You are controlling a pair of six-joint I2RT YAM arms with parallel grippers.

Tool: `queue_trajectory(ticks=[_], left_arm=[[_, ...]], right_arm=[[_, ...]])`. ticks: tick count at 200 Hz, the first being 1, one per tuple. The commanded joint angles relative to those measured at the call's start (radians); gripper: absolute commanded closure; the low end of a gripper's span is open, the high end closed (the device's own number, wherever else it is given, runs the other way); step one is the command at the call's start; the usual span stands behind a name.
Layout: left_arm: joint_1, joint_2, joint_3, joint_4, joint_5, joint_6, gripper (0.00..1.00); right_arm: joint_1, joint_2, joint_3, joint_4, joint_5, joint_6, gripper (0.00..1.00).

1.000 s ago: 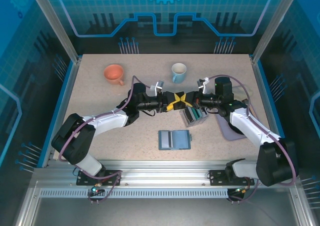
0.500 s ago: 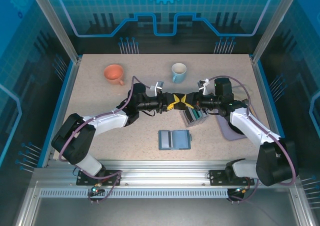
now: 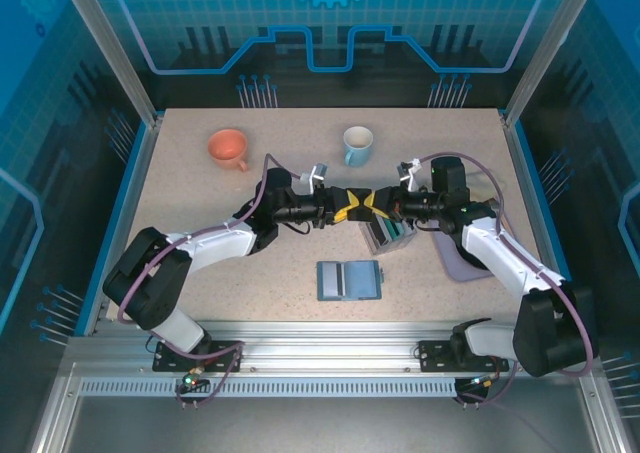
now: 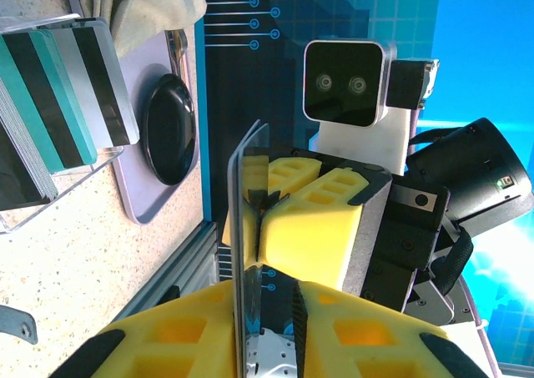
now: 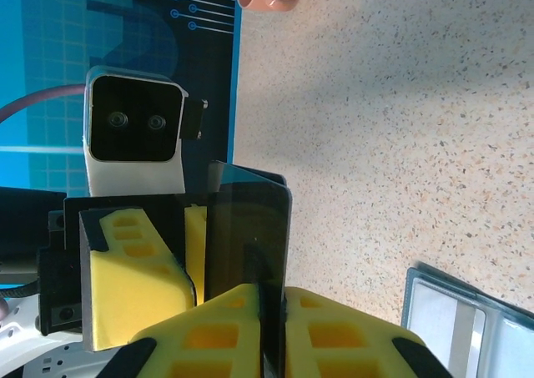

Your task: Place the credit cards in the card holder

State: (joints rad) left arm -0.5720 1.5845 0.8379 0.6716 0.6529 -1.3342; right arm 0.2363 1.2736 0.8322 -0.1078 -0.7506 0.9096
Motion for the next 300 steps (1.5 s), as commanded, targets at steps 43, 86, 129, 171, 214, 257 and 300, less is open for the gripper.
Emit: queue_trajectory(ticks=[43,86,129,171,214,257,300], left_arm=[[0.01,-0.039,-0.002,0.123,0.034,-0.005,0.77],[0.021,-0.051,-0.018,0.058,-0.006,0.008,0.87],[0.025,-0.054,-0.022,-0.008,-0.036,0.016,0.97],[0.026,-0.063,0.019,-0.182,-0.018,0.089,0.99],[0.027,-0.056,0.025,-0.204,-0.019,0.093,1.0],[0.028,-0.061,0.028,-0.227,-0.013,0.111,1.0],[0.036,-0.072,0.018,-0.265,-0.026,0.142,1.0]], right_arm=[[-0.031,0.001,-0.005,-0.116,0.069,-0.037,0.89],[-0.035,0.004,0.016,-0.185,0.122,-0.062,0.91],[-0.03,0.007,0.041,-0.33,0.197,-0.051,0.92],[-0.044,-0.014,0.042,-0.396,0.246,-0.058,0.92],[-0.045,0.012,0.08,-0.393,0.227,-0.052,0.92],[-0.045,0.032,0.113,-0.424,0.22,-0.078,0.92],[-0.048,0.004,0.136,-0.473,0.27,-0.152,0.92]])
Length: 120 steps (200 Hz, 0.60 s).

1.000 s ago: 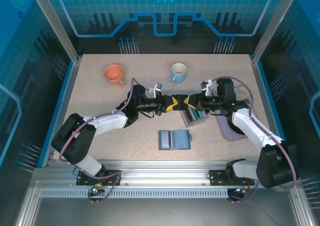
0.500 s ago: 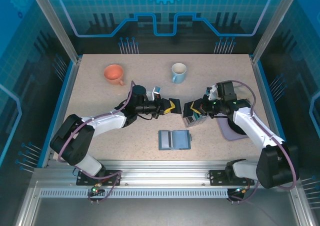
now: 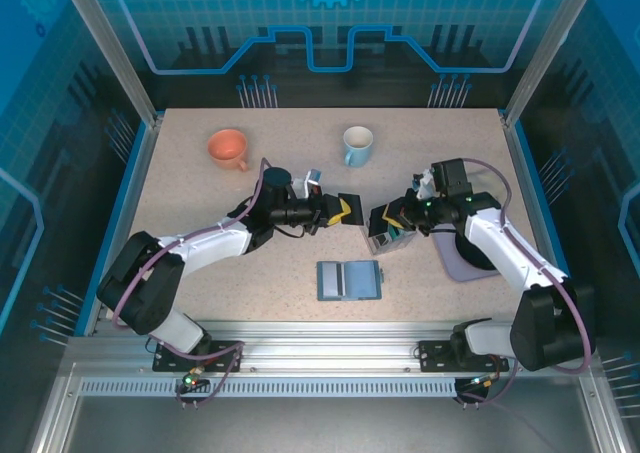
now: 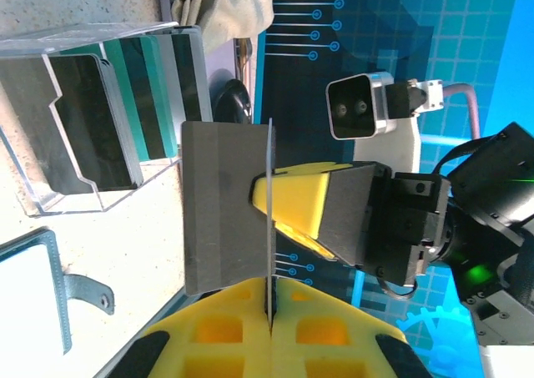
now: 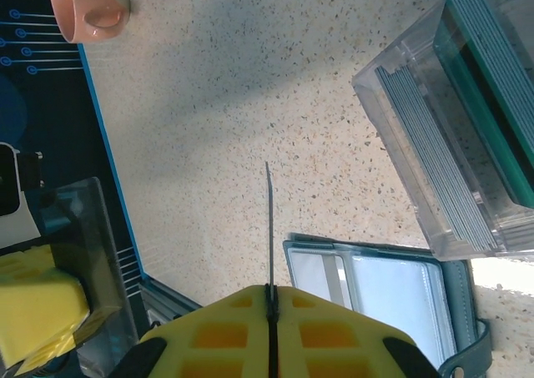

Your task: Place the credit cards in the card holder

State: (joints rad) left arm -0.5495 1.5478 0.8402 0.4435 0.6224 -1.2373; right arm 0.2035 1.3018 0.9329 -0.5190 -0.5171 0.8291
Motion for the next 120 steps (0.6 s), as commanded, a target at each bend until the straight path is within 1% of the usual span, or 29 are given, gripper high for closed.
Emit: queue_trajectory(ticks=[1,21,59,89,106,120], left_arm=[[0.014,-0.035,0.015,-0.037,0.003,0.046,1.0],[0.015,-0.043,0.005,-0.06,-0.012,0.065,1.0],[0.016,-0.044,-0.03,-0.03,-0.039,0.057,1.0],[0.017,-0.03,-0.03,-0.012,-0.026,0.053,1.0],[0.017,-0.025,-0.03,-0.012,-0.023,0.055,1.0],[0.018,-0.028,-0.03,-0.037,-0.028,0.065,1.0]], right_arm=[[-0.016,-0.024,0.036,-0.062,0.038,-0.074,0.92],[-0.024,-0.021,0.025,-0.054,0.024,-0.098,0.92],[-0.026,-0.006,0.019,-0.019,-0.007,-0.102,0.92],[-0.026,-0.003,0.016,0.008,-0.017,-0.091,0.93],[-0.024,0.0,0.025,-0.02,0.027,-0.119,0.92],[-0.004,0.012,0.066,-0.085,0.131,-0.185,0.92]])
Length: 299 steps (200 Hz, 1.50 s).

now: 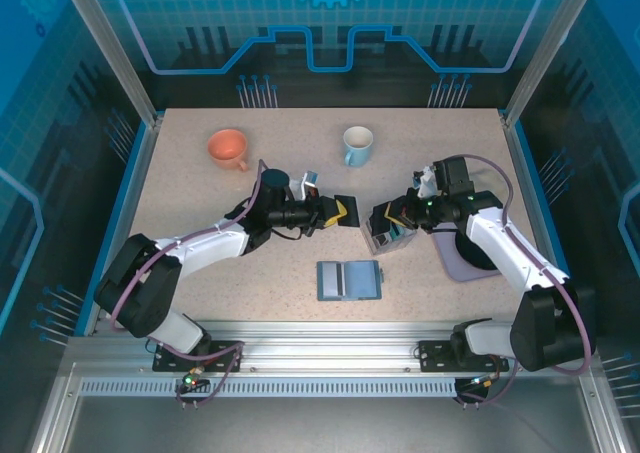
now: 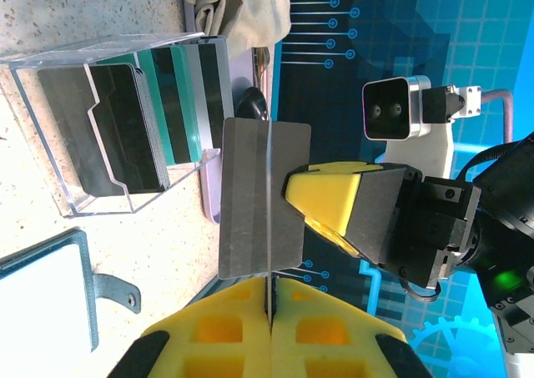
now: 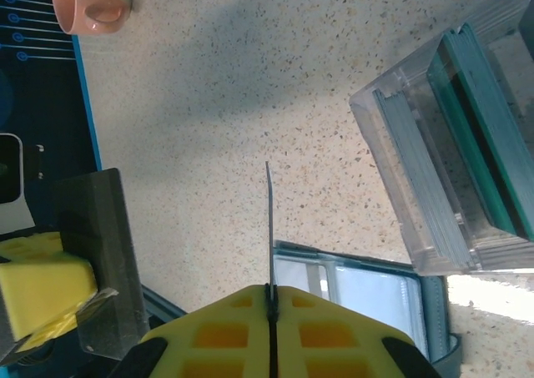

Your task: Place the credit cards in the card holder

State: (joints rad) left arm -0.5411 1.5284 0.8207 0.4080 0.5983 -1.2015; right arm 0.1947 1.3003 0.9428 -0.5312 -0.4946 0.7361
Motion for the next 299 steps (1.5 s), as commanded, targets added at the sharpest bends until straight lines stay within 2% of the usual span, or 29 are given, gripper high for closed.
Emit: queue_trajectory(ticks=[1,23,80,176,192,203,227,254,260,274,299], left_arm=[[0.009,-0.009,-0.011,-0.004,-0.005,0.031,1.0],[0.01,-0.03,-0.02,-0.082,-0.035,0.072,1.0],[0.01,-0.072,-0.06,-0.135,-0.056,0.096,1.0],[0.008,-0.128,-0.116,-0.181,-0.053,0.144,1.0],[0.005,-0.133,-0.122,-0.179,-0.051,0.149,1.0],[0.004,-0.136,-0.127,-0.174,-0.053,0.151,1.0],[-0.003,-0.145,-0.141,-0.164,-0.055,0.151,1.0],[-0.011,-0.161,-0.169,-0.167,-0.064,0.149,1.0],[-0.019,-0.169,-0.175,-0.171,-0.071,0.151,1.0],[-0.055,-0.189,-0.193,-0.201,-0.117,0.164,1.0],[-0.141,-0.197,-0.225,-0.215,-0.213,0.182,1.0]], right_arm=[[0.006,0.015,0.057,-0.079,0.115,-0.098,0.92],[0.07,0.07,0.125,-0.149,0.275,-0.218,0.92],[0.183,0.194,0.193,-0.155,0.442,-0.366,0.93],[0.245,0.32,0.225,-0.155,0.464,-0.453,0.91],[0.251,0.325,0.236,-0.169,0.463,-0.455,0.85],[0.254,0.319,0.244,-0.183,0.478,-0.449,0.76],[0.253,0.282,0.239,-0.191,0.492,-0.429,0.68],[0.26,0.198,0.21,-0.193,0.467,-0.386,0.67],[0.267,0.163,0.192,-0.184,0.463,-0.368,0.66],[0.283,0.084,0.12,-0.144,0.437,-0.312,0.57],[0.312,-0.016,-0.021,-0.071,0.367,-0.21,0.5]])
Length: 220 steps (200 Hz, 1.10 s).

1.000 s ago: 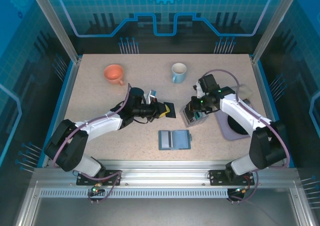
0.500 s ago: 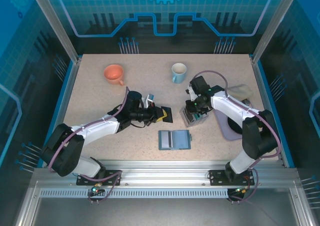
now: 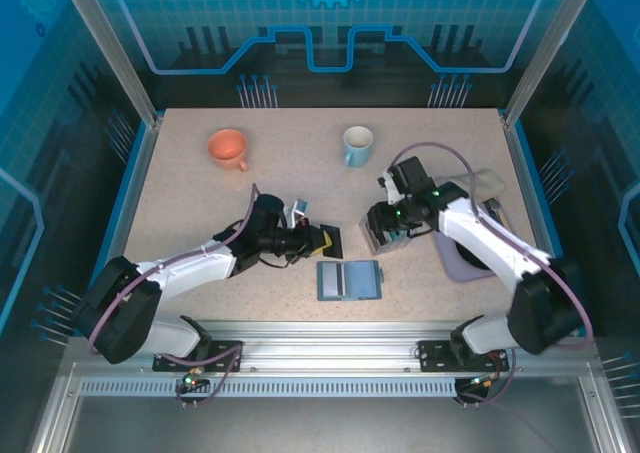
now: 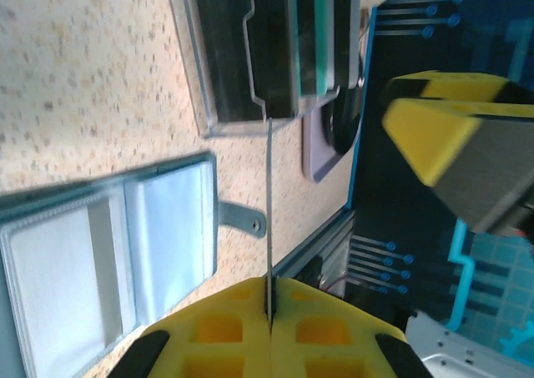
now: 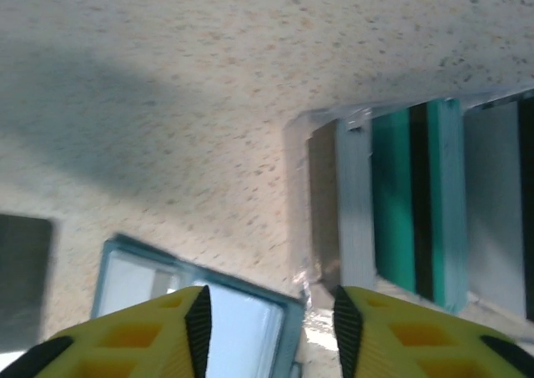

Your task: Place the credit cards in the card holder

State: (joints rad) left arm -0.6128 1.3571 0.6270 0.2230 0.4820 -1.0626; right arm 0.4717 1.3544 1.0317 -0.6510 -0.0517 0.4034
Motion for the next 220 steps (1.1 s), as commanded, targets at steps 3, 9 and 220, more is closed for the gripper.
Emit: queue_trajectory(ticks=[3,9,220], left_arm=[[-0.08,-0.026,-0.036,-0.03,-0.107,0.046,1.0],[-0.102,-0.023,-0.044,-0.028,-0.131,0.049,1.0],[-0.245,0.236,-0.103,0.245,-0.276,0.049,1.0]], right_arm=[[0.038,-0.077,-0.125,0.056,-0.082,0.132,0.49],[0.045,-0.087,-0.146,0.069,-0.09,0.15,0.47],[0.102,0.075,-0.388,0.237,-0.112,0.227,0.36]])
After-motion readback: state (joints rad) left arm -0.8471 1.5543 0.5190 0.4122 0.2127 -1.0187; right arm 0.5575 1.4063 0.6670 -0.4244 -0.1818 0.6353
